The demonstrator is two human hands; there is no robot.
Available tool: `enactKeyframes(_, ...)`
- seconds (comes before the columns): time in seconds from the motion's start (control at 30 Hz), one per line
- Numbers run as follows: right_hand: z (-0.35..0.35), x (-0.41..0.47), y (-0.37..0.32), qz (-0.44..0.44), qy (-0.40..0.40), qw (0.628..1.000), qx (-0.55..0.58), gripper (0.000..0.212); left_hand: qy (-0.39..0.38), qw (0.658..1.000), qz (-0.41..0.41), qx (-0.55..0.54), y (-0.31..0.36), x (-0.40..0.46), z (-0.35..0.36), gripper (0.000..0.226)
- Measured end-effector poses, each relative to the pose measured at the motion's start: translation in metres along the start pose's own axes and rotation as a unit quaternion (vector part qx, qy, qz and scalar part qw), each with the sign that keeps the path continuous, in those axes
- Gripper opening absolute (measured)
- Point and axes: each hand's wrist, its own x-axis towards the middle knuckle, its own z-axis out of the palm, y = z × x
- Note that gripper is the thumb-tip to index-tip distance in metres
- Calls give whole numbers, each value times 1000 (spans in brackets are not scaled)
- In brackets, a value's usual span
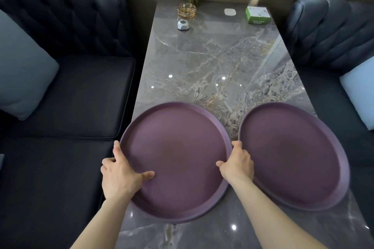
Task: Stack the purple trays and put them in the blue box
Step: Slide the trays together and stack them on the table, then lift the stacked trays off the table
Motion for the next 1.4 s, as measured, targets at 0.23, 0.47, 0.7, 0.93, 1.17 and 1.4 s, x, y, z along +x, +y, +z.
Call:
enactKeyframes(0.23, -6, -44, 10, -1, 0, 1000, -8, 78, -7, 1000, -18, -2, -30, -42, -15, 145)
enactKeyframes(0.47, -48, -106, 27, -2, 40, 999, 19, 86, 5, 999, 29, -26, -33, -87, -53, 144)
enactKeyframes(0.7, -107, -160, 71, 20, 98, 993, 64, 94, 10, 993, 105, -42, -6, -145, -81, 145)
enactKeyframes(0.93, -158, -161, 131, 56, 128, 986, 87, 96, -6, 987, 154, -36, 49, -191, -61, 145)
enactKeyframes(1.17, -189, -96, 202, 82, 117, 984, 103, 97, -23, 986, 163, -27, 128, -214, -3, 143)
enactKeyframes(1.4, -205, 0, 250, 80, 88, 991, 69, 94, -29, 990, 137, 6, 200, -214, 68, 144)
